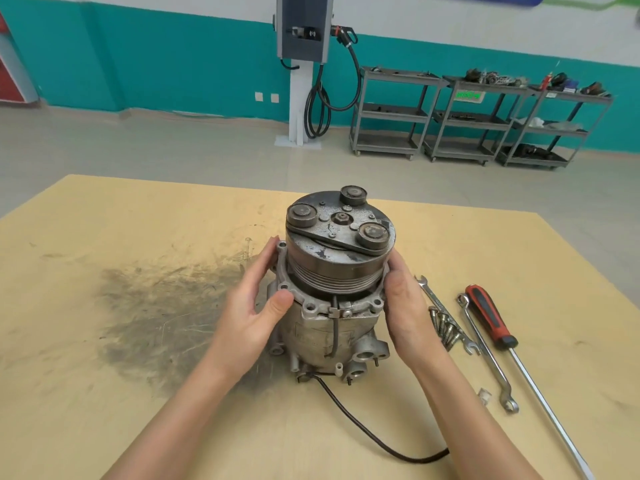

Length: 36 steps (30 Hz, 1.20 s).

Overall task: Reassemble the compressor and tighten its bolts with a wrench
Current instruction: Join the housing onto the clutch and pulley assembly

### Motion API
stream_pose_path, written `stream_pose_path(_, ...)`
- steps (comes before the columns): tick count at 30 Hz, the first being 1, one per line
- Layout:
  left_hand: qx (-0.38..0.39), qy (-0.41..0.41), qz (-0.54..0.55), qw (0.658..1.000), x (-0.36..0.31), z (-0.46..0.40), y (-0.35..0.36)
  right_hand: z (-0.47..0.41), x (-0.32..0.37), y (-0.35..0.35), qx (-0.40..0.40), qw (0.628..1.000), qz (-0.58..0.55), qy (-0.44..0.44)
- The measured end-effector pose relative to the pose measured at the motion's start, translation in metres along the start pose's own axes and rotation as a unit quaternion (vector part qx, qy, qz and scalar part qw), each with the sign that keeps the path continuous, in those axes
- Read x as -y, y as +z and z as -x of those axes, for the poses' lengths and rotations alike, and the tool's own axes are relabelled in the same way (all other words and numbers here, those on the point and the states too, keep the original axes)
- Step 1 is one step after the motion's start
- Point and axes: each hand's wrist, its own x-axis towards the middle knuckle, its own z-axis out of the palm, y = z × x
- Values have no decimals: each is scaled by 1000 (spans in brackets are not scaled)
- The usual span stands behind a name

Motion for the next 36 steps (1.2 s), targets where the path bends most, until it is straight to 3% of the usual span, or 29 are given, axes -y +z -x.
stream_pose_path(8,-83,20,-57,995,-3,4,24,4,1,5,46,999,-23,-11)
stream_pose_path(15,-107,57,-107,987,3,3,35,6,4,9,11,999,-48,-3)
stream_pose_path(20,-113,37,-93,989,0,3,37,9,3,10,-18,998,-51,-6)
stream_pose_path(32,29,-29,32,999,0,-2,3,8,1,10,-53,997,-49,13)
stream_pose_path(36,31,-23,40,998,1,-3,2,7,-1,10,-50,998,-44,3)
